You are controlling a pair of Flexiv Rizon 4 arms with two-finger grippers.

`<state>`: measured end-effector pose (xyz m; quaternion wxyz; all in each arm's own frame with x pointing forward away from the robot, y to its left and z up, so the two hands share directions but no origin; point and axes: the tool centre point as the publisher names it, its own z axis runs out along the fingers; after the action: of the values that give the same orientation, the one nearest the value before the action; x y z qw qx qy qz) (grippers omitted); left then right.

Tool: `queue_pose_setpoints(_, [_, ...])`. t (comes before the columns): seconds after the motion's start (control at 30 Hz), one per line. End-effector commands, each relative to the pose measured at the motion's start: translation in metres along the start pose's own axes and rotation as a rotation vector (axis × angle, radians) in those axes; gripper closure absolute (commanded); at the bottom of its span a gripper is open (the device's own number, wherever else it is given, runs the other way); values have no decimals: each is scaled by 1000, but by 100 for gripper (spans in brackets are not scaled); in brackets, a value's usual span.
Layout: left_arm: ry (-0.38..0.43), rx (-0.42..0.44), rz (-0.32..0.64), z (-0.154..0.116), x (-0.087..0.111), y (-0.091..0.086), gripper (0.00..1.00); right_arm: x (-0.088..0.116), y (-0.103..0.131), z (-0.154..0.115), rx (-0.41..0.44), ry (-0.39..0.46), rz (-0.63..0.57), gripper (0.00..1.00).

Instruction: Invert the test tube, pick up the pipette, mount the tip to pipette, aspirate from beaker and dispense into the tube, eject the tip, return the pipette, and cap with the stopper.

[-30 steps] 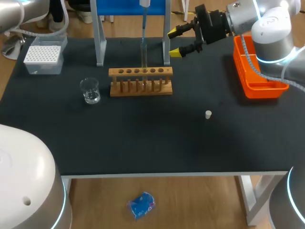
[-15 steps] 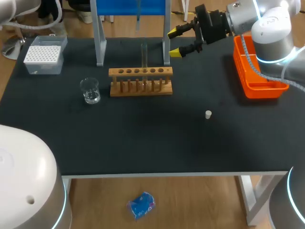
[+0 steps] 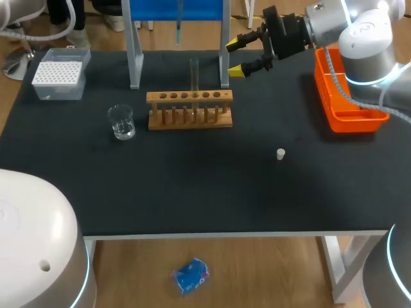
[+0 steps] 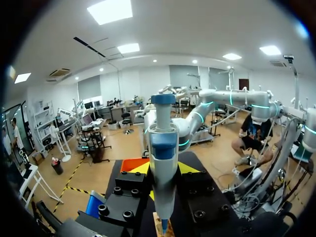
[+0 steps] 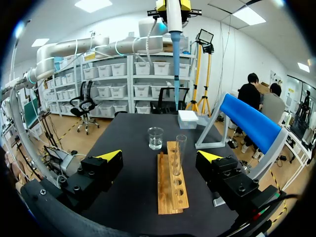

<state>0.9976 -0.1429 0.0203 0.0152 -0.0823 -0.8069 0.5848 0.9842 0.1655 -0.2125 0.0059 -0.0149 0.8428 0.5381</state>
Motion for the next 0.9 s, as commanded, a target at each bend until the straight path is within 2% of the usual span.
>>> queue_pose_setpoints(0.03, [-2,-2,-1,0,1,-1,100,1,0,0,1,0,0,0])
queue_pose_setpoints(0.3, [-1,6,1,-1,15,7,100,1,0,0,1,0,0,0])
queue_pose_setpoints(0.6, [-45,-1,-15,-14,56,14,100,1,0,0,1,0,0,0])
queue_pose_setpoints(0.7, [-54,12,-23,-9,71,15,100,1,0,0,1,0,0,0])
queue_pose_setpoints(0.9, [-62,59,-36,19,101,15,100,1,0,0,1,0,0,0])
